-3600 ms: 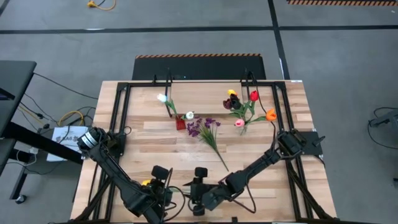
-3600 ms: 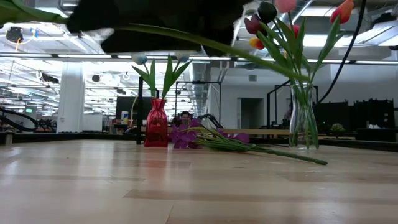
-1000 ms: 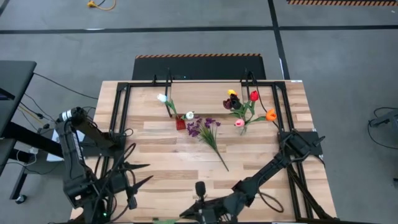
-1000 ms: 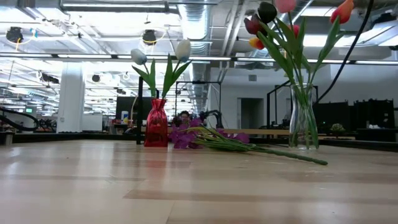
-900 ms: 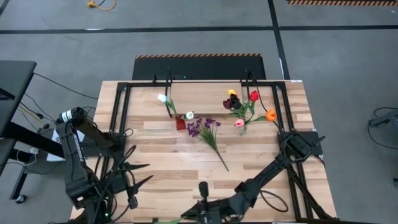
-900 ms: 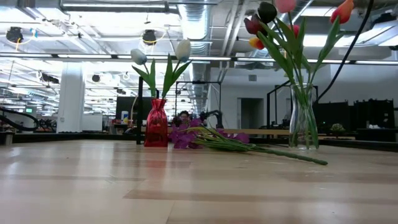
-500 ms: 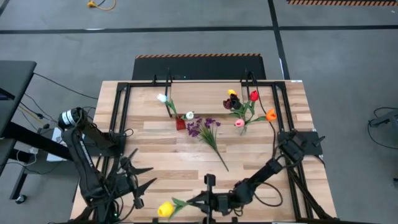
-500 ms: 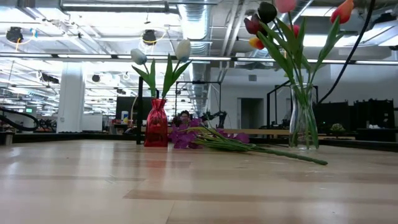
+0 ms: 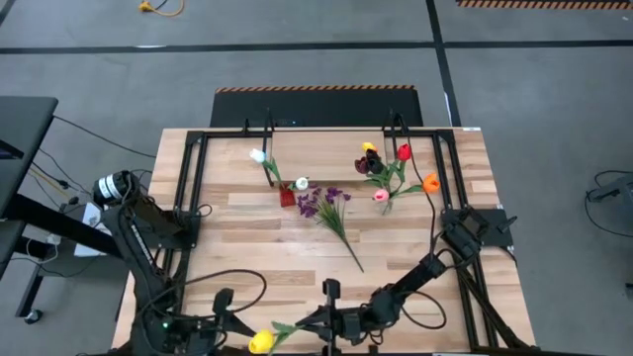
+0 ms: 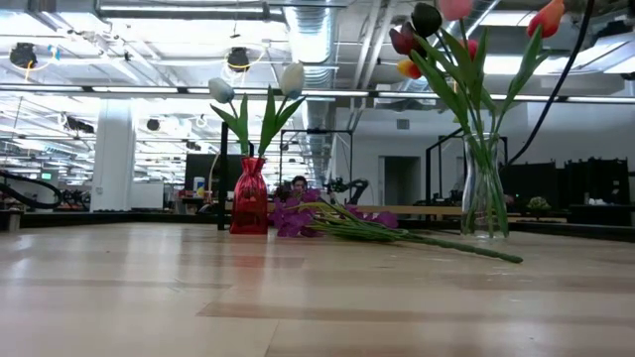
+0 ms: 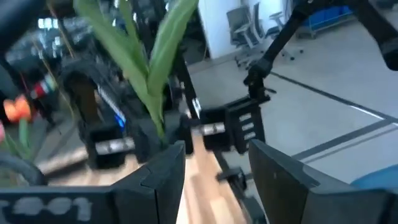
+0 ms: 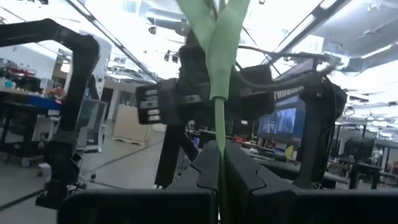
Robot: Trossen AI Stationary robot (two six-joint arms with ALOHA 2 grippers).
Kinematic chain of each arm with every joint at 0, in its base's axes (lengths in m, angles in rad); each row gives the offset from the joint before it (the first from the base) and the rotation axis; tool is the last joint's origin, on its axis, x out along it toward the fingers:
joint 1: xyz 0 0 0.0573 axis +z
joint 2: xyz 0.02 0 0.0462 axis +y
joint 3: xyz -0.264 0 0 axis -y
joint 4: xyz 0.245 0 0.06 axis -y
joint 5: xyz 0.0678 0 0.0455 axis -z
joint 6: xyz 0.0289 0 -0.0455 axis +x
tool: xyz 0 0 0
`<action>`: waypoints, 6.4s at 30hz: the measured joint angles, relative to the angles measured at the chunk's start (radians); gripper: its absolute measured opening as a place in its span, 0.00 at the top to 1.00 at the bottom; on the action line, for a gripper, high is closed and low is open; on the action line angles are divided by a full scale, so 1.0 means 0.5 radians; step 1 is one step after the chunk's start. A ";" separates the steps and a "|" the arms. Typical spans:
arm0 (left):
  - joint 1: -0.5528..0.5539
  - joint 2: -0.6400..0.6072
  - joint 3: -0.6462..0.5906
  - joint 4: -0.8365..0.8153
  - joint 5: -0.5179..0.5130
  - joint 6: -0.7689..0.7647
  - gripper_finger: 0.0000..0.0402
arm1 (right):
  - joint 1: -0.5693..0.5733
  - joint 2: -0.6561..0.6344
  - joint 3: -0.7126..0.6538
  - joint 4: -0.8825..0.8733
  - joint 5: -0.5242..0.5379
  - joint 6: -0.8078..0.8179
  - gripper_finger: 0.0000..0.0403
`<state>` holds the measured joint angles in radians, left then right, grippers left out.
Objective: Pick and place flowers into a vace then onto a shelf
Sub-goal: Put the yellow flower into the red vase
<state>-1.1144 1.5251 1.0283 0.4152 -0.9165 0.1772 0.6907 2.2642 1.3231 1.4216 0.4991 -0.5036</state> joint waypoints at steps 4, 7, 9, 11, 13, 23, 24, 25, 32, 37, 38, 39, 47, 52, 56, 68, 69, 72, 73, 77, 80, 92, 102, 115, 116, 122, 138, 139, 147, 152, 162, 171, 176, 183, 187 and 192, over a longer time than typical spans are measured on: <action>0.026 0.000 -0.006 0.042 0.041 0.216 0.58 | 0.046 -0.001 0.001 0.009 0.013 -0.110 1.00; 0.095 0.000 -0.097 0.217 0.196 0.257 0.58 | 0.075 -0.002 0.001 0.057 0.064 -0.182 1.00; 0.161 0.000 -0.217 0.453 0.258 0.256 0.58 | 0.088 -0.002 0.001 0.078 0.063 -0.221 1.00; 0.220 0.000 -0.360 0.722 0.270 0.244 0.58 | 0.095 -0.002 0.001 0.097 0.058 -0.254 1.00; 0.275 0.000 -0.501 0.972 0.291 0.212 0.58 | 0.098 -0.003 0.001 0.118 0.056 -0.281 1.00; 0.512 0.000 -0.690 1.443 0.812 0.087 0.58 | -0.005 -0.003 0.002 0.039 0.050 -0.093 1.00; 0.532 0.000 -0.677 1.432 0.853 0.078 0.58 | -0.021 -0.004 0.002 0.008 0.050 -0.054 1.00; 0.545 0.000 -0.667 1.423 0.878 0.073 0.58 | -0.037 -0.004 0.002 -0.026 0.051 -0.019 1.00; 0.562 0.000 -0.641 1.396 0.881 0.083 0.58 | -0.095 -0.004 0.002 -0.159 0.051 0.133 1.00; 0.563 0.000 -0.640 1.396 0.881 0.083 0.58 | -0.104 -0.004 0.002 -0.185 0.052 0.167 1.00; 0.563 0.000 -0.640 1.396 0.881 0.083 0.58 | -0.104 -0.004 0.002 -0.204 0.052 0.176 1.00; 0.563 0.000 -0.640 1.396 0.881 0.082 0.58 | -0.108 -0.004 0.002 -0.217 0.052 0.179 1.00; 0.563 0.000 -0.639 1.396 0.880 0.081 0.58 | -0.117 -0.005 0.002 -0.243 0.062 0.209 1.00; 0.563 0.000 -0.639 1.396 0.797 0.083 0.58 | -0.117 -0.005 0.002 -0.274 0.076 0.209 1.00; 0.563 0.000 -0.639 1.396 0.770 0.090 0.58 | -0.117 -0.005 0.002 -0.273 0.105 0.208 1.00; 0.554 0.000 -0.639 1.397 0.707 0.152 0.68 | -0.117 -0.005 0.002 -0.274 0.105 0.207 1.00; 0.554 0.000 -0.639 1.397 0.707 0.161 0.72 | -0.117 -0.005 0.002 -0.274 0.105 0.208 1.00; 0.554 0.000 -0.639 1.398 0.706 0.183 0.87 | -0.117 -0.005 0.002 -0.294 0.105 0.208 1.00; 0.554 0.000 -0.639 1.395 0.705 0.191 0.92 | -0.117 -0.005 0.002 -0.312 0.105 0.209 0.99; 0.554 0.000 -0.639 1.391 0.697 0.203 0.97 | -0.121 -0.005 0.002 -0.322 0.105 0.224 0.95; 0.551 0.000 -0.639 1.390 0.677 0.220 0.99 | -0.129 -0.005 0.002 -0.330 0.104 0.258 0.89; 0.470 -0.022 -0.639 1.372 0.494 0.314 0.99 | -0.120 -0.005 0.002 -0.487 0.182 0.331 0.43; 0.265 -0.331 -0.638 0.901 0.017 0.314 0.99 | -0.098 -0.005 0.002 -0.483 0.448 0.314 0.28; 0.512 -0.984 -0.637 0.297 -0.395 0.390 0.99 | -0.072 -0.005 0.002 -0.608 0.585 0.319 0.28; 0.567 -1.065 -0.637 0.194 -0.380 0.343 0.99 | -0.072 -0.005 0.002 -0.632 0.585 0.329 0.28; 0.927 -1.486 -0.636 -0.356 -0.055 0.020 1.00 | -0.072 -0.005 0.002 -0.752 0.584 0.422 0.28; 1.622 -1.410 -0.637 -0.590 0.539 -0.129 1.00 | -0.142 -0.004 0.002 -0.794 0.575 0.435 0.28; 1.642 -1.411 -0.637 -0.588 0.554 -0.132 1.00 | -0.141 -0.004 0.002 -0.793 0.575 0.435 0.28; 1.750 -1.412 -0.637 -0.589 0.574 -0.131 1.00 | -0.143 -0.004 0.002 -0.794 0.575 0.435 0.28; 1.883 -1.415 -0.675 -0.567 0.680 -0.194 1.00 | -0.143 -0.004 0.002 -0.794 0.575 0.435 0.28; 2.045 -1.432 -0.818 -0.330 0.888 -0.265 1.00 | -0.137 -0.004 0.002 -0.795 0.575 0.458 0.28; 2.118 -1.429 -0.889 -0.362 0.891 -0.295 1.00 | -0.139 -0.004 0.002 -0.838 0.575 0.488 0.28; 2.140 -1.430 -0.889 -0.361 0.932 -0.312 1.00 | -0.139 -0.004 0.002 -0.839 0.575 0.493 0.28; 2.159 -1.424 -0.889 -0.398 0.933 -0.365 0.98 | -0.139 -0.004 0.002 -0.839 0.575 0.502 0.28; 2.185 -1.424 -0.888 -0.442 0.928 -0.426 0.94 | -0.139 -0.004 0.002 -0.839 0.575 0.503 0.28; 2.211 -1.424 -0.888 -0.503 0.964 -0.490 0.91 | -0.139 -0.004 0.002 -0.839 0.575 0.503 0.28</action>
<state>-0.0087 0.8131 0.5842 0.1639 -0.4345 -0.0676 0.6212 2.2623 1.3243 1.0019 0.7868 -0.2520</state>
